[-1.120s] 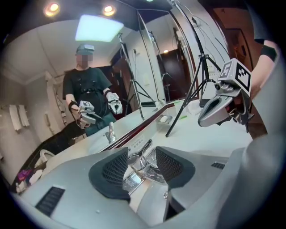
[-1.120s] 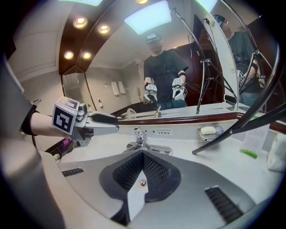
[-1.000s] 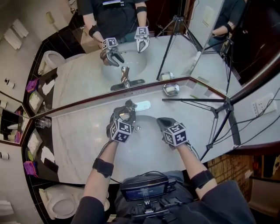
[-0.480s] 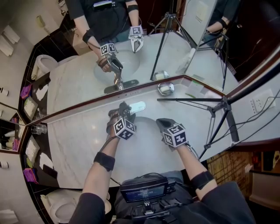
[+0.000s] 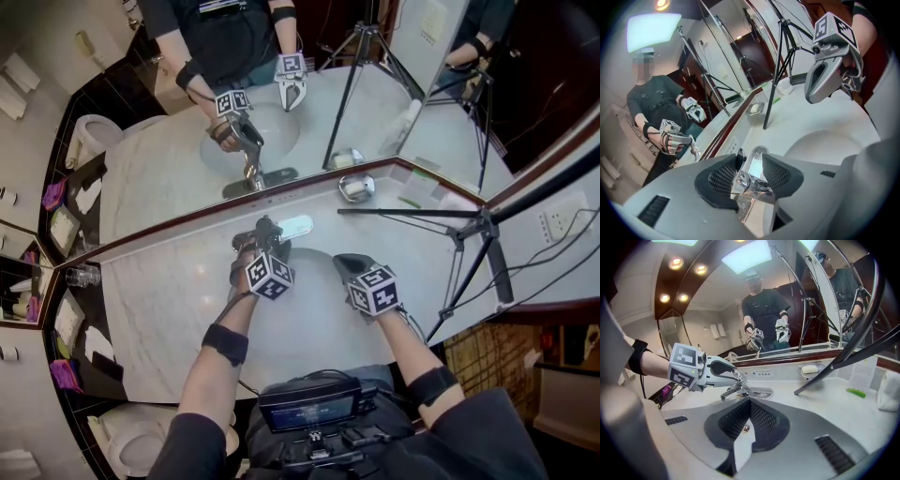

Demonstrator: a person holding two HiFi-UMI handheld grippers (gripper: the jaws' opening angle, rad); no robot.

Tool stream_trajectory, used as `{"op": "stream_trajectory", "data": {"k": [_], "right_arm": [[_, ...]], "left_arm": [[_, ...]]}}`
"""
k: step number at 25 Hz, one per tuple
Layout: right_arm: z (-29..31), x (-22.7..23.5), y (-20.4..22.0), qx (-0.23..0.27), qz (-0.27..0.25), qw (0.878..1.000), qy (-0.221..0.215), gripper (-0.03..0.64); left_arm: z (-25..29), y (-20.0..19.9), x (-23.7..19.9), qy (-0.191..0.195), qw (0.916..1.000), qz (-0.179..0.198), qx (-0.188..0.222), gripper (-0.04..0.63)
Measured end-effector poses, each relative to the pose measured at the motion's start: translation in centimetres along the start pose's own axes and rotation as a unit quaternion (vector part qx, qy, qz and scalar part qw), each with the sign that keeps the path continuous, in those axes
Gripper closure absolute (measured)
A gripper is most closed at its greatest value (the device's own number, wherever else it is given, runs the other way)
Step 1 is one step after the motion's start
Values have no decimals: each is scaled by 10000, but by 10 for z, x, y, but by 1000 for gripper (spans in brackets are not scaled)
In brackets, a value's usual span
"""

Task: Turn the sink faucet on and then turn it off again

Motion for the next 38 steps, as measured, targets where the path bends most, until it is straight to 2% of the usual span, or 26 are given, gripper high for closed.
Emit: {"op": "stream_trajectory", "data": {"k": [8,16,24,28,33,38], "right_arm": [[3,-2,0,-20,-2,10000,-26,594],[4,-3,-3,0,-18,10000,-31,594],[1,0,1,-22,7,10000,3,594],[1,0,2,-25,19,10000,-11,594],[2,-3,-1,4,-24,10000,-50,594],[2,-6,-5,55,-58,9999,-121,594]], "left_arm": [[0,1,6,-28,9999,107,0,419],[8,4,34,335,9992,200,-116,449],[8,4,32,278,9993,232,-123,466],[9,3,32,329,9989,316,-139,466],[8,2,29,385,9988,238,-198,466],[-8,-3,35,522,9978,364,-170,466]]}}
Point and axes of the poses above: the fingertips, and each gripper's own axes: z forward along the fingers, x to its right, y out of its underside, the point moved 9 cm from there along -z, backward along the fingers, and after that the axes turned 13 degrees about x, right-handed, at the moved point
